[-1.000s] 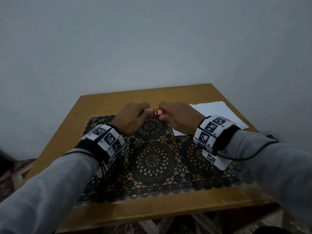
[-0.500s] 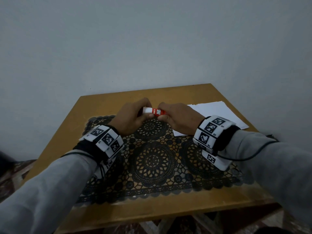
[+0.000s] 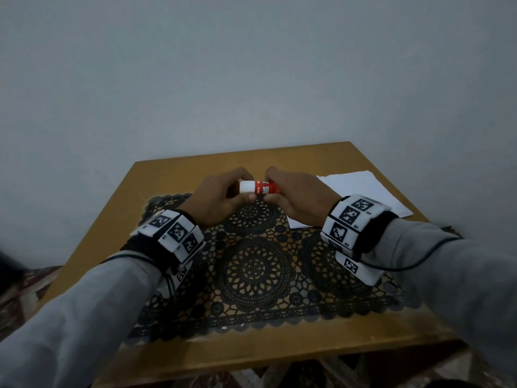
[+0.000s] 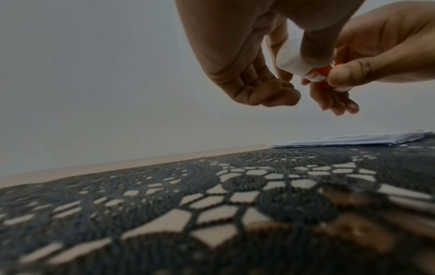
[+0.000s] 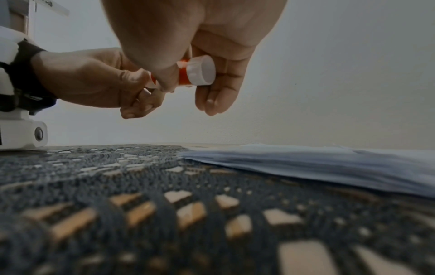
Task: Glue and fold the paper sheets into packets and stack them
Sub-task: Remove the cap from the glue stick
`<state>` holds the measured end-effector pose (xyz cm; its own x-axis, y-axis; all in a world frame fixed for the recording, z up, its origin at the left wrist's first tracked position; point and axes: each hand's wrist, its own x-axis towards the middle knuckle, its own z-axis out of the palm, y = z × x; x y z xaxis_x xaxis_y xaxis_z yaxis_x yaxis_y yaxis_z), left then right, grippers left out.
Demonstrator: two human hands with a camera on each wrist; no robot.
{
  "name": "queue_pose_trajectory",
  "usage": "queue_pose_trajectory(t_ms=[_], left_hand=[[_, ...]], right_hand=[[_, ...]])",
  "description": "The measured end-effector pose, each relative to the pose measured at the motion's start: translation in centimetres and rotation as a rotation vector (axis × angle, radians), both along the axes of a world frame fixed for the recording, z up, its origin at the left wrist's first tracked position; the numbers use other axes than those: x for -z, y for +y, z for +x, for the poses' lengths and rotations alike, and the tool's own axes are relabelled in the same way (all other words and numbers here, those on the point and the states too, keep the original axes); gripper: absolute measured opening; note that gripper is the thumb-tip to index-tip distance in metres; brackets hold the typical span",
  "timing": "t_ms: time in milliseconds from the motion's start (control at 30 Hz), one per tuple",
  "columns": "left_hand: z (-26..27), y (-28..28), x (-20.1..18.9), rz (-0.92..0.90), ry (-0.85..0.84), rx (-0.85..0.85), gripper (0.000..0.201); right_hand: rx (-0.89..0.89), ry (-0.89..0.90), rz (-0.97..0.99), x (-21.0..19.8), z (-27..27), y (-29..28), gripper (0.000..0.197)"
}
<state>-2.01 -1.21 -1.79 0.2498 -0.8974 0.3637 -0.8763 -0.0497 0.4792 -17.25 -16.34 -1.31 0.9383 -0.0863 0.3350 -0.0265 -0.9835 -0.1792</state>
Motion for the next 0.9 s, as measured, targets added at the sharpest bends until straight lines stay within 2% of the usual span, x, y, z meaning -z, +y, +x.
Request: queue_pose_trajectory(t_ms=[133, 233, 367, 500, 633, 900], left_hand=[[0.2, -0.3, 0.2, 0.024, -0.067, -0.028, 0.033], [-0.7, -0.7, 0.1, 0.096, -0.038, -0.06, 0.042], [-1.7, -1.0, -0.2, 0.171, 0.011, -0.091, 0.039], [-1.6, -0.7, -0.2, 0.129, -0.002, -0.064, 0.024], [-1.4, -0.5, -0.3, 0.058, -0.019, -0.014, 0.02], [-1.6, -0.7, -0.1, 0.092, -0.024, -0.049, 0.018]], right_hand=[[0.014, 0.021, -0.005, 0.0, 0.2, 0.1, 0.024], [0.026, -0.003, -0.024, 0.0, 0.1, -0.1, 0.024], [0.015, -0.028, -0.038, 0.0, 0.0, -0.3, 0.031], [0.008, -0.006, -0.033, 0.0, -0.1, -0.2, 0.027], [-0.009, 0.008, -0.037, 0.2, 0.1, 0.0, 0.027], [-0.04, -0.017, -0.065, 0.2, 0.1, 0.0, 0.025]])
